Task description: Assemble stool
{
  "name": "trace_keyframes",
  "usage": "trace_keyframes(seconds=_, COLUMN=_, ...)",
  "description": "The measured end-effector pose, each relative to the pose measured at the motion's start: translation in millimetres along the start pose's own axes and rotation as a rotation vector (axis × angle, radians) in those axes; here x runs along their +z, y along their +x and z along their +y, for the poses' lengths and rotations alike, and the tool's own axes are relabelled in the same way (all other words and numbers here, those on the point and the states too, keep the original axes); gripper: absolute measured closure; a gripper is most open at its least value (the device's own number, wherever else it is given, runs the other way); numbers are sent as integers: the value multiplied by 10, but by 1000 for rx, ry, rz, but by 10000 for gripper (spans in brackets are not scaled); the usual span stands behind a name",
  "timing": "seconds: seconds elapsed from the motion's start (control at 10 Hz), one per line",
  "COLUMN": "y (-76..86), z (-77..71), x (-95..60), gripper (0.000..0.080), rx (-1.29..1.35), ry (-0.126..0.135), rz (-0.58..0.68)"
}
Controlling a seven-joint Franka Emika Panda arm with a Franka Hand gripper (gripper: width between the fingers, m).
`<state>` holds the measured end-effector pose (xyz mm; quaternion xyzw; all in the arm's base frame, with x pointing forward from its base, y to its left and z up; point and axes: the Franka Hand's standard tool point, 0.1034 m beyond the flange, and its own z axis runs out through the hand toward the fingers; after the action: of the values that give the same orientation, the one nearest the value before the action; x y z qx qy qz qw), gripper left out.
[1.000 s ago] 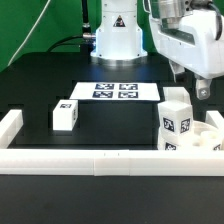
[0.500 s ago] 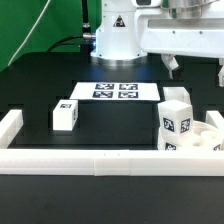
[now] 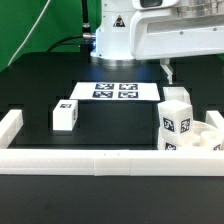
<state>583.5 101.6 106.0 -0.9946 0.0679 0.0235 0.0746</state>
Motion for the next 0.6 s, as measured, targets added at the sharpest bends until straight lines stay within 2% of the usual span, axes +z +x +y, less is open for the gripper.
trace_keyframes(seconds=0.5, y=4, z=26, x=8, gripper=150, rx=-372, ry=-4, rz=-1)
trace_keyframes(seconds=0.6, y=3, z=17, x=2, gripper=150, rx=-482, ry=-24, rz=-2)
